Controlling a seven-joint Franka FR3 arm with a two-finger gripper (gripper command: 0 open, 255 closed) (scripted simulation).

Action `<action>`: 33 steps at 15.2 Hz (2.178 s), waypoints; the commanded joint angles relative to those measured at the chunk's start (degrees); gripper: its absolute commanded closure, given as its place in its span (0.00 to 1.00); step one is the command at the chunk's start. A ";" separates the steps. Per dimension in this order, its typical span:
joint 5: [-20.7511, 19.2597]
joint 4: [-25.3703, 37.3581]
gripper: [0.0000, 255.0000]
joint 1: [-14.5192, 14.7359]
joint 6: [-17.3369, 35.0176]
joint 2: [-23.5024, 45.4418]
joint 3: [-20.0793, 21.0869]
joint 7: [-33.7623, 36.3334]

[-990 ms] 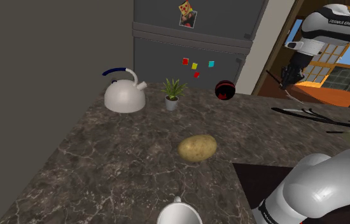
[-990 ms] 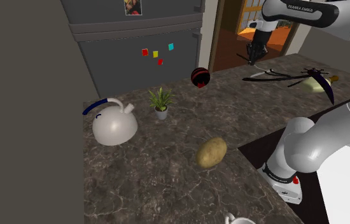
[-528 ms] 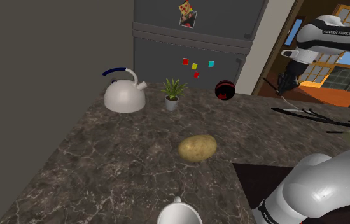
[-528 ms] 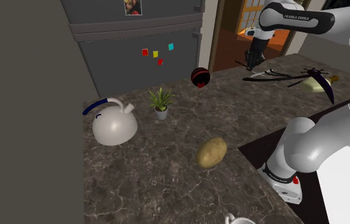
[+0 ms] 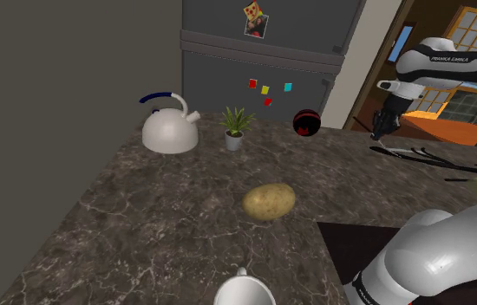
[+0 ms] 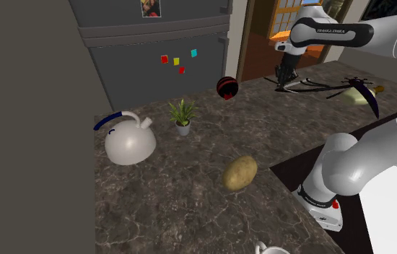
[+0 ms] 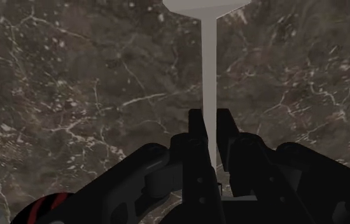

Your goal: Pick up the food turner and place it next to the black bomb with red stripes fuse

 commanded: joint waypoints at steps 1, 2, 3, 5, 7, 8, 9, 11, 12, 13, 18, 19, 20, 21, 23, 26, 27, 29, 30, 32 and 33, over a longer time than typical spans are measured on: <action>-0.21 -1.45 1.00 -0.12 1.43 -0.07 -0.29 -0.01; -0.29 -2.18 1.00 -0.16 2.19 -0.04 -0.46 -0.02; -0.37 -2.90 1.00 -0.19 2.95 0.00 -0.65 -0.04; -0.52 -4.30 1.00 -0.25 4.49 0.12 -1.03 -0.08; -0.65 -5.66 1.00 -0.28 6.04 0.31 -1.45 -0.15; -0.71 -6.32 1.00 -0.28 6.82 0.43 -1.67 -0.20; -0.75 -6.98 1.00 -0.29 7.60 0.56 -1.90 -0.24; -0.83 -8.25 1.00 -0.27 9.18 0.87 -2.38 -0.36; -0.86 -8.87 1.00 -0.26 9.98 1.06 -2.63 -0.43; -0.88 -9.48 1.00 -0.23 10.78 1.26 -2.89 -0.50; -0.90 -10.98 1.00 -0.14 12.83 1.84 -3.58 -0.73; -0.90 -10.98 1.00 -0.14 12.83 1.84 -3.58 -0.73; -0.90 -10.98 1.00 -0.14 12.83 1.84 -3.58 -0.73; -0.90 -10.98 1.00 -0.14 12.83 1.84 -3.58 -0.73; -0.90 -10.98 1.00 -0.14 12.82 1.84 -3.57 -0.72; -0.90 -10.98 0.00 -0.14 12.82 1.84 -3.57 -0.72; -0.90 -10.98 0.00 -0.14 12.82 1.84 -3.57 -0.72; -0.90 -10.98 0.00 -0.14 12.82 1.84 -3.57 -0.72; -0.90 -10.98 0.00 -0.14 12.82 1.84 -3.57 -0.72; -0.84 -7.88 0.00 -0.30 8.81 0.84 -2.44 -0.53; -0.75 -6.23 0.00 -0.32 6.84 0.50 -1.95 -0.49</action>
